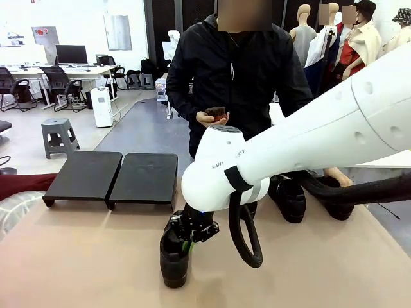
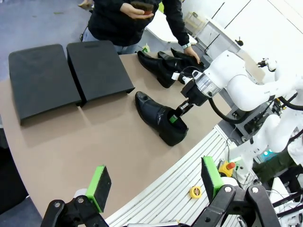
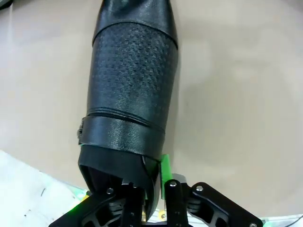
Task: Organize the shoes by placing them on the stand.
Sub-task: Pick up one Shoe and place it in the middle of the table.
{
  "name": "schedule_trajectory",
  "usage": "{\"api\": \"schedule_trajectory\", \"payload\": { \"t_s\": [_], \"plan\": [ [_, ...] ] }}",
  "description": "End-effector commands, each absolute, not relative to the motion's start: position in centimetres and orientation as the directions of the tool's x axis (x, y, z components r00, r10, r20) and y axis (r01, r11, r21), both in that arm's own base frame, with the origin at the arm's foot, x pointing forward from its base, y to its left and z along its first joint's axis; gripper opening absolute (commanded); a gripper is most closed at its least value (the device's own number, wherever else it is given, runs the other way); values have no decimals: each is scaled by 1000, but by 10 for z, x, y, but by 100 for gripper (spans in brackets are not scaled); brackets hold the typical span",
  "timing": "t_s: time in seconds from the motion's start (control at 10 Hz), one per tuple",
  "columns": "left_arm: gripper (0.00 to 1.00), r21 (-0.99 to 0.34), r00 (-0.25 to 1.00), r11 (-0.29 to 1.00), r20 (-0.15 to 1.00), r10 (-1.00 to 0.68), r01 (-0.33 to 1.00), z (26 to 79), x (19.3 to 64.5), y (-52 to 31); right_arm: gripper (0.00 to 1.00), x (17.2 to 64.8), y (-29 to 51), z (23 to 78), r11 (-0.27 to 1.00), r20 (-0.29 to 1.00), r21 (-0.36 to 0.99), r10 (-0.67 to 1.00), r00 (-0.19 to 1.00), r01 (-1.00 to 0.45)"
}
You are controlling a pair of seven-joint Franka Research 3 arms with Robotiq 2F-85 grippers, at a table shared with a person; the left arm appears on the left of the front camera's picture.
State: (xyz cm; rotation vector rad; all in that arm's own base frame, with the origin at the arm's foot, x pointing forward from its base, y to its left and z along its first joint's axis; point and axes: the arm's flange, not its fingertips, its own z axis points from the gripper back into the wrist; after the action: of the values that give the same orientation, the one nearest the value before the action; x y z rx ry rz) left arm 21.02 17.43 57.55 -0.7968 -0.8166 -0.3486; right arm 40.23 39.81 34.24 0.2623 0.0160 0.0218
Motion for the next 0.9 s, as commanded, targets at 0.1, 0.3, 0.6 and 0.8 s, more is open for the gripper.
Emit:
{"api": "schedule_trajectory", "payload": {
  "t_s": [0.1,0.3,0.6,0.8],
  "plan": [
    [100,-487,635,655,772,15,577,577,210,174,100,396,399,361,963,-36,266,55,998,-44],
    [100,-487,635,655,772,15,577,577,210,174,100,384,395,374,960,-43,270,89,995,-74],
    [100,-487,635,655,772,15,577,577,210,174,100,320,323,470,935,-59,270,255,965,-230],
    [100,-487,635,655,772,15,577,577,210,174,100,299,236,531,863,-102,363,412,906,-352]
  ]
}}
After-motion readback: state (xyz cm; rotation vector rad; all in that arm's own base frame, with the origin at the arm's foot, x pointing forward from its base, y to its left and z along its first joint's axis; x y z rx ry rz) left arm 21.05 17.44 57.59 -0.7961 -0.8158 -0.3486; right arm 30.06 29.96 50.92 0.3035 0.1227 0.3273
